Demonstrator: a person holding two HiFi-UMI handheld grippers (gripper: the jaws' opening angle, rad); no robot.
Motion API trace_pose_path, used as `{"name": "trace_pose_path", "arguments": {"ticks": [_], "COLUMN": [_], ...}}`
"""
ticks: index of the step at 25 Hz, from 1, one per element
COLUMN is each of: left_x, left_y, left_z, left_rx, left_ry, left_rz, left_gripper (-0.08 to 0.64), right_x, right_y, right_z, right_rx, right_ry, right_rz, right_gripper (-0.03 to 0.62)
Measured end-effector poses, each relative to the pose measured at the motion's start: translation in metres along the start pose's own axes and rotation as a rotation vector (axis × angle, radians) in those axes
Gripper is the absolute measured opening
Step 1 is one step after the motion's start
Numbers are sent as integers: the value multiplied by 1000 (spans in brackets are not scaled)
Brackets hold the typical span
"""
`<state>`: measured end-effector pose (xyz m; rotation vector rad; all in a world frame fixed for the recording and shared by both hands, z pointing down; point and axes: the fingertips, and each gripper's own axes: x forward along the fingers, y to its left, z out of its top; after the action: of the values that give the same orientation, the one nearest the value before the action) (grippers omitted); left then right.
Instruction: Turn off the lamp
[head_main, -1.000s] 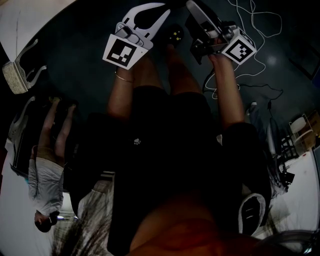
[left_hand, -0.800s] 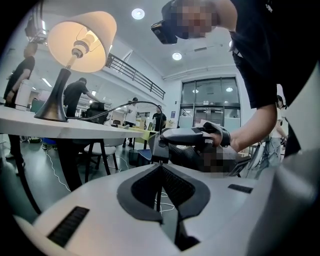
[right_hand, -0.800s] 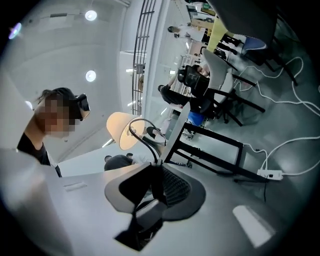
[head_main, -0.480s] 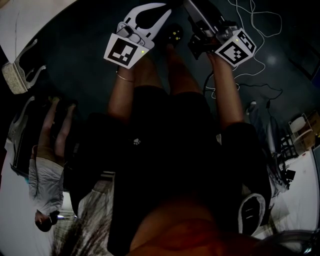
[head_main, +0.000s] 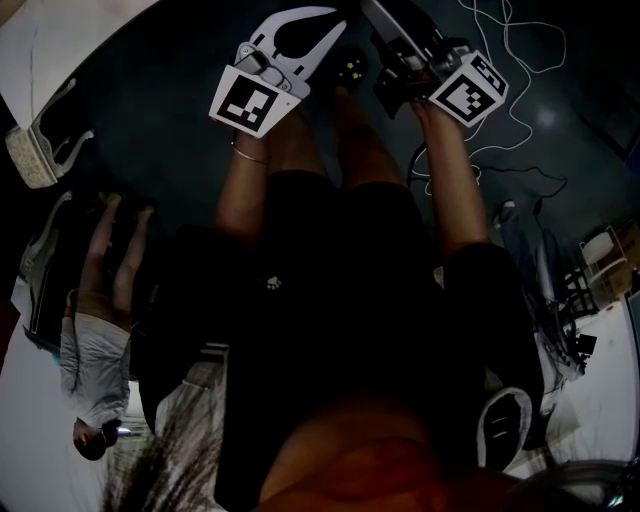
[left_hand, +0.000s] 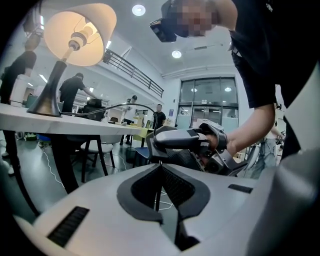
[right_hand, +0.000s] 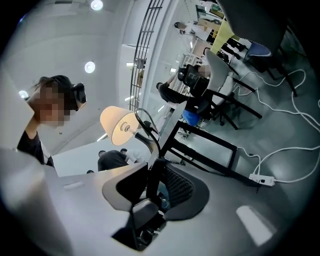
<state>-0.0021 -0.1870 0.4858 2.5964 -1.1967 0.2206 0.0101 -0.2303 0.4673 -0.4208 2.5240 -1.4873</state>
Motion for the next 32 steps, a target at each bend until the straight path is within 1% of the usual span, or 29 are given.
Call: {"name": "trace_pose_path", "arguments": {"ticks": [3,8,21,25,32], "left_x": [2,2,5,5,5], "left_y": [1,1,0,1,2], "left_z": [-1,0,-4,-4,-4], "left_rx": [-19,-31,-34,-31,-29], "left_ry": [-6,-10,6,7,13], "left_rz": [-2,-4,-17,-19,-23], "left_gripper": [15,15,15,15,15], "right_x": [0,1,0,0,1], "right_y": [-1,2,-1,1,3], "right_z": [2,2,1,1,3], "right_rx": [21,23,47,60,57], "right_ry": [-16,-17,-19,-24,-30], "right_rz": [9,21,15,27,32], "right_gripper": [100,91,83,69,69]}}
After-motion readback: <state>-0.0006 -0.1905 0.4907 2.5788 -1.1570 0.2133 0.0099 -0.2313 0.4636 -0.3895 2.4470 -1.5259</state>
